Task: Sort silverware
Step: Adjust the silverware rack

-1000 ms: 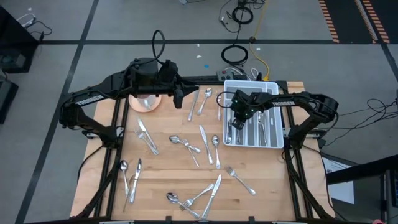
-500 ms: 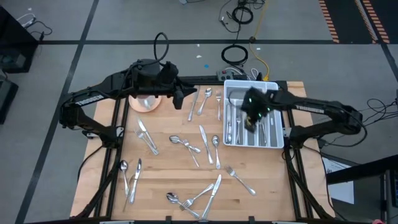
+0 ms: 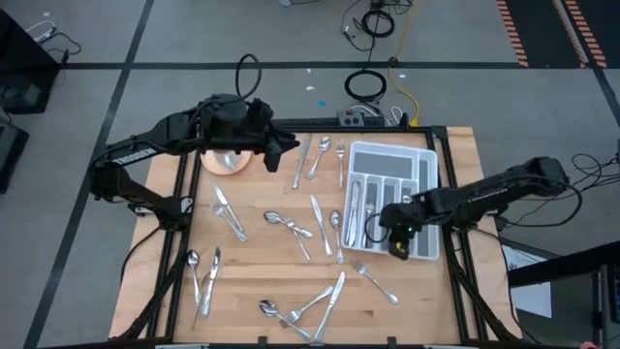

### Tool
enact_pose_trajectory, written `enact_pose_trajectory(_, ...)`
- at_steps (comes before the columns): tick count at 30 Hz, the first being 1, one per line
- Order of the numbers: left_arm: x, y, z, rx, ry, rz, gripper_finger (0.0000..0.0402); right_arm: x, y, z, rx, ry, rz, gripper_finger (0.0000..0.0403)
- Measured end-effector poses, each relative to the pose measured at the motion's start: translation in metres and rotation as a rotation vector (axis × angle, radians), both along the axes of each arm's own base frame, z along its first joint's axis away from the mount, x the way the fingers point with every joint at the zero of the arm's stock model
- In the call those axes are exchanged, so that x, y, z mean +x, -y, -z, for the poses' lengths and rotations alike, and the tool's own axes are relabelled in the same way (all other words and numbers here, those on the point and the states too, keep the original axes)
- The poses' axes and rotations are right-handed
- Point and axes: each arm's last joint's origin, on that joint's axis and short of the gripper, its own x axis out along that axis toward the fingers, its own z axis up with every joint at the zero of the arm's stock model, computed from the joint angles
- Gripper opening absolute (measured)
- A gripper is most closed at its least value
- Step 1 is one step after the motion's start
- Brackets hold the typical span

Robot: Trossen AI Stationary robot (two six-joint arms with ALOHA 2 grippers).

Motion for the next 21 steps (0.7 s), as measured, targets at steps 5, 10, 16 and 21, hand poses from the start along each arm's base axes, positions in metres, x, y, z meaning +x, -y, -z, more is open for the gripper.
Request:
enact_pose_trajectory(5, -0.001, 0.001, 0.002, 0.005, -0.021, 0.019, 0.0125, 0.003, -0.004, 0.0, -0.119, 0.033, 0.146, 0.0124)
enact_pose_trajectory(10, -0.003, 0.002, 0.0, 0.015, -0.017, 0.07, 0.0125, -0.005, 0.006, 0.003, -0.169, -0.071, 0.35, 0.0105)
enact_pose_trajectory(16, -0.004, 0.003, -0.001, 0.057, -0.022, 0.09, 0.0125, 0.005, -0.002, -0.014, -0.165, -0.008, 0.367, 0.0015)
enact_pose_trajectory(21, -0.004, 0.002, -0.001, 0.074, -0.025, 0.094, 0.0125, 0.024, -0.02, -0.071, -0.187, 0.153, 0.26, 0.0001)
